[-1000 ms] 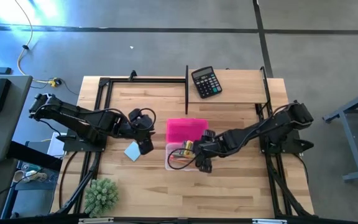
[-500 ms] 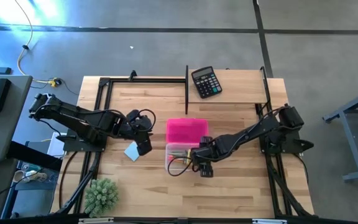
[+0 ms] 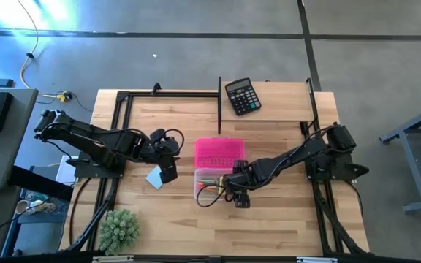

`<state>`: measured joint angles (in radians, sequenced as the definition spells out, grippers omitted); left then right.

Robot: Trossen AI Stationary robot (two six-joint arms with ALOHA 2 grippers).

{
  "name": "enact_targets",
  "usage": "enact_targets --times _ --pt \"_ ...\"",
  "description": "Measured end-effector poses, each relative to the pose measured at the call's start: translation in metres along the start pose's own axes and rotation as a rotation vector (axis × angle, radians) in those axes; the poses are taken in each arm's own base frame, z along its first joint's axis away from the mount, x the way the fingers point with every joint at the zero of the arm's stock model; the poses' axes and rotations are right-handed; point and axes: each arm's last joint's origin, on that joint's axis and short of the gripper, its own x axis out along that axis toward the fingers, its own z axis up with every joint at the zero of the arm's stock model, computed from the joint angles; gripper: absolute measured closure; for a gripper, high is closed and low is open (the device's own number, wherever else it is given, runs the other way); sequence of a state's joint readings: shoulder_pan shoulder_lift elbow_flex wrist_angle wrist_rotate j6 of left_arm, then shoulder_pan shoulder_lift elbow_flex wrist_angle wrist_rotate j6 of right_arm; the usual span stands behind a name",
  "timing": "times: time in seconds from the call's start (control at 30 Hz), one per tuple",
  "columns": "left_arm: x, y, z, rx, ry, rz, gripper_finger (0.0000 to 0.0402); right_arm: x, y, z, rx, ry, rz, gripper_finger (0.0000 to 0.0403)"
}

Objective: Pack school essentials
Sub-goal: Put the yellow crayon box into the pink supply box, then put the light blue sticky notes into the pink supply box

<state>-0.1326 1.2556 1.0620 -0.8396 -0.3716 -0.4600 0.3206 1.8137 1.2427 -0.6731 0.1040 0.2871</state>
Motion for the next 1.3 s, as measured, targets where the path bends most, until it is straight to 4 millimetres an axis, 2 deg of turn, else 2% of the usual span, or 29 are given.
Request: enact_targets --times 0.23,0.5,0.7,1.07,1.17,1.3 --pt "0.0 -0.004 0.001 0.047 0.025 -0.106 0.0342 0.0 0.0 0.0 0.024 0.0 0.0 0.0057" --pt "0.0 -0.004 0.001 0.081 0.02 -0.108 0.0342 -0.003 -0.002 0.0 0.093 -0.019 -0.037 0.0057" --pt "0.0 -0.003 -0.001 0.098 0.034 -0.101 0.0342 -0.022 -0.005 0.001 0.146 -0.081 -0.086 0.0057" --pt "0.0 0.0 -0.006 0.114 0.091 -0.078 0.0338 -0.059 -0.017 -0.006 0.139 -0.172 -0.287 0.0057" --pt "0.0 -0.001 -0.006 0.109 0.1 -0.097 0.0326 -0.067 -0.02 -0.009 0.141 -0.176 -0.324 0.0057" --pt "0.0 0.0 -0.007 0.092 0.11 -0.096 0.0291 -0.078 -0.024 -0.015 0.156 -0.178 -0.377 0.0057"
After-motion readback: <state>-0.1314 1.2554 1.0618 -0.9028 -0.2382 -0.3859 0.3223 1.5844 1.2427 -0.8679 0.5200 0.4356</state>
